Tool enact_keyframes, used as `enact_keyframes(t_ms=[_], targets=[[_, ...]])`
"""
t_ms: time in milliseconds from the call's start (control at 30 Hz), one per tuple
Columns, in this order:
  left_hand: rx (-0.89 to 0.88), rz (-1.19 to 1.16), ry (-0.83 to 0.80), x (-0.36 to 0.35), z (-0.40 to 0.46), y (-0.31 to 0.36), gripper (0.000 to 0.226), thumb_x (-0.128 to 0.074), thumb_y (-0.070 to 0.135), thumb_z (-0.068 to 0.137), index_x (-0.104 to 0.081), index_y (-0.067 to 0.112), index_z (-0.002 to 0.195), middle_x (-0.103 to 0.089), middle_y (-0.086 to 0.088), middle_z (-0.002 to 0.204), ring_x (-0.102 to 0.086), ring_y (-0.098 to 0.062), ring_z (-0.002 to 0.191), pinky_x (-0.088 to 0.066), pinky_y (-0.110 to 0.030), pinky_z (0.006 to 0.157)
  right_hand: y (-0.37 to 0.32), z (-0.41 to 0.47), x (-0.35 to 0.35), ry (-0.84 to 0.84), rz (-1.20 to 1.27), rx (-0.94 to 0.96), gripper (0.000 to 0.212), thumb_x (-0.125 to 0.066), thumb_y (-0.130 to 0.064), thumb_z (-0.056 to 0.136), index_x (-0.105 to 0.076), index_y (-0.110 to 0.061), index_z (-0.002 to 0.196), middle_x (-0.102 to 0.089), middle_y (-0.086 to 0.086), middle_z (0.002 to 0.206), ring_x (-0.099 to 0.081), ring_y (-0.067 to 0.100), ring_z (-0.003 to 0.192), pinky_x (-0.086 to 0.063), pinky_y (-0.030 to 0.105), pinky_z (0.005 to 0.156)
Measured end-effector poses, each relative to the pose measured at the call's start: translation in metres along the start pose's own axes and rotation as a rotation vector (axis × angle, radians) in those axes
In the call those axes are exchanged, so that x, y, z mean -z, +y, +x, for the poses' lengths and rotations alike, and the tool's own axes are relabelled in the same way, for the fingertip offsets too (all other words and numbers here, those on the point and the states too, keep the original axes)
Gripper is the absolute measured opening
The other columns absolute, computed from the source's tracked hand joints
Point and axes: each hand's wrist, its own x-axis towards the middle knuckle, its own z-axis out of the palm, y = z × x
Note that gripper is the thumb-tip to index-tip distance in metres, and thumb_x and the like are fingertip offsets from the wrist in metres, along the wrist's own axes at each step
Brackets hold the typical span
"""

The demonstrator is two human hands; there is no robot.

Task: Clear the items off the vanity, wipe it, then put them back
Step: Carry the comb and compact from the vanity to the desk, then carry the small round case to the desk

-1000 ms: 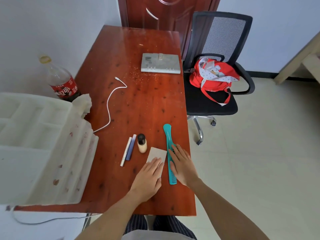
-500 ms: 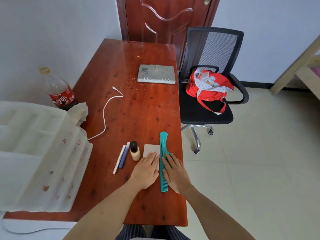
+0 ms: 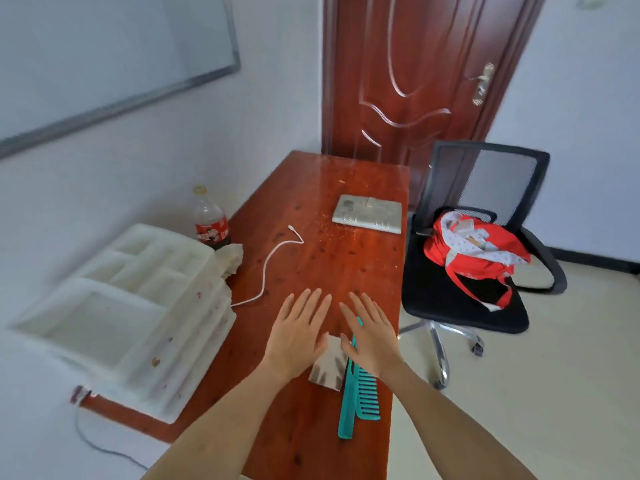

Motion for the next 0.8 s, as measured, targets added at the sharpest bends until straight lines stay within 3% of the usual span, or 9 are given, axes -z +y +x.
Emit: enact_keyframes(t_ms=[67,167,267,500,667,800], targets=[[0.145,0.06,0.036,0.017,-0.005,-0.011,0.063,-0.045,0.045,0.085,-0.035,0.016,0.14,-0.044,-0.011,0.142,-0.04,-0.029,0.131,-0.027,-0.05,0.108,-0.009,0.018,0.017,0.025,0.007,0.078,0.053,-0.038,-0.048,0.087,-0.05,-0.02,0.131,-0.048,0.009,0.14,-0.041,0.033,0.131,-0.028,0.044,0.107],[0.324,0.139,0.063,0.039,-0.032,-0.026,0.067,-0.062,0.045,0.078,-0.045,0.015,0.136,-0.045,-0.015,0.14,-0.041,-0.033,0.13,-0.027,-0.055,0.106,-0.034,0.034,0.033,0.08,0.015,0.233,0.055,-0.045,-0.046,0.086,-0.047,-0.02,0.134,-0.045,0.011,0.143,-0.037,0.034,0.134,-0.029,0.045,0.108],[0.473,0.189,0.055,0.062,-0.073,-0.039,0.072,-0.066,0.043,0.074,-0.044,0.015,0.136,-0.042,-0.015,0.142,-0.037,-0.035,0.131,-0.023,-0.056,0.109,-0.077,0.038,0.053,0.108,0.064,0.354,0.057,-0.038,-0.046,0.083,-0.05,-0.02,0.132,-0.048,0.012,0.14,-0.041,0.035,0.131,-0.034,0.047,0.105],[0.804,0.322,-0.001,0.115,-0.182,-0.053,0.068,-0.026,0.052,0.083,-0.042,0.014,0.138,-0.043,-0.017,0.141,-0.04,-0.038,0.129,-0.02,-0.056,0.106,-0.181,0.023,0.086,0.189,0.151,0.673,0.059,-0.042,-0.045,0.08,-0.053,-0.017,0.131,-0.046,0.014,0.141,-0.04,0.038,0.131,-0.038,0.051,0.104],[1.004,0.429,0.02,0.155,-0.282,-0.049,0.069,-0.024,0.052,0.082,-0.044,0.015,0.137,-0.048,-0.017,0.137,-0.043,-0.038,0.127,-0.021,-0.056,0.105,-0.253,-0.007,0.11,0.256,0.184,0.826,0.06,-0.037,-0.046,0.08,-0.054,-0.017,0.13,-0.049,0.014,0.138,-0.042,0.04,0.129,-0.032,0.049,0.106],[1.142,0.552,0.079,0.181,-0.364,-0.02,0.067,-0.03,0.052,0.085,-0.039,0.014,0.14,-0.041,-0.017,0.142,-0.038,-0.037,0.13,-0.019,-0.054,0.107,-0.311,-0.061,0.13,0.286,0.254,0.957,0.059,-0.037,-0.044,0.08,-0.053,-0.016,0.13,-0.05,0.015,0.137,-0.043,0.041,0.127,-0.037,0.05,0.104]])
